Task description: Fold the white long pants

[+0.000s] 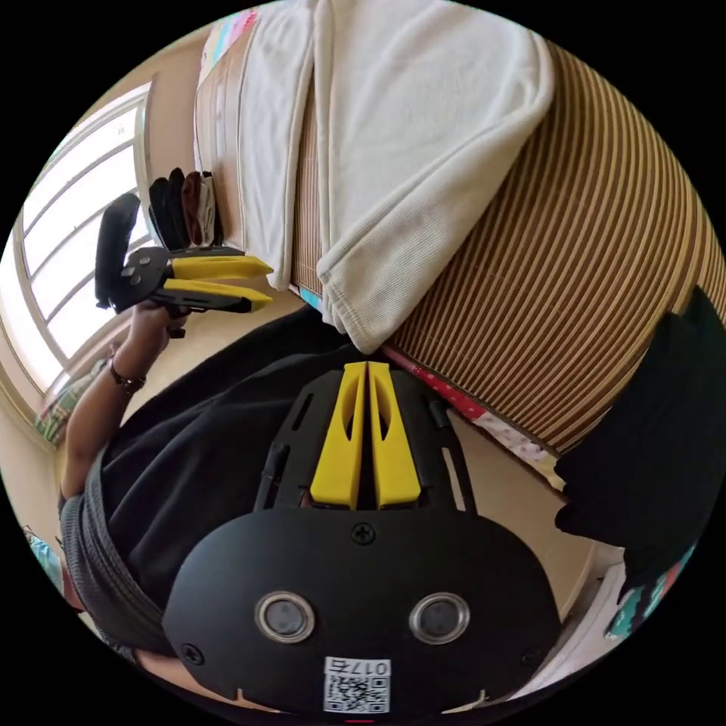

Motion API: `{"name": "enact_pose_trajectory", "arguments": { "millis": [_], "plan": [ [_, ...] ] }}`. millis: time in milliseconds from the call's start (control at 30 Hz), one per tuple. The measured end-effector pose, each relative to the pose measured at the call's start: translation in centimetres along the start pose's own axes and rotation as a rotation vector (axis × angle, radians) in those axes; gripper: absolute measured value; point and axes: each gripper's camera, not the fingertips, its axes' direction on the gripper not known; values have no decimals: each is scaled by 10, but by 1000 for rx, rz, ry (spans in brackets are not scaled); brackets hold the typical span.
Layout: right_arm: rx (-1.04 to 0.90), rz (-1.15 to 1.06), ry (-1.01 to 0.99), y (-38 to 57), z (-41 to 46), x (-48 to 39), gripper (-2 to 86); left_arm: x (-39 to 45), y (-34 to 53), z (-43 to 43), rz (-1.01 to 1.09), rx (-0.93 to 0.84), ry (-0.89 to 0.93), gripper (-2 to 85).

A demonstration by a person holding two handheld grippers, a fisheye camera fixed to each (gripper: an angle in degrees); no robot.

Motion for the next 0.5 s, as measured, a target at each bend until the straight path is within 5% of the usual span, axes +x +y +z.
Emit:
{"name": "enact_pose_trajectory", "arguments": {
  "millis": [233, 500],
  "plan": [
    [-70, 117, -6, 38, -7, 22, 4, 28, -55, 24, 89, 184, -17, 127],
    [-118, 80, 34, 75, -18, 9, 4, 21, -59, 89, -46, 185, -40, 93]
  ]
}}
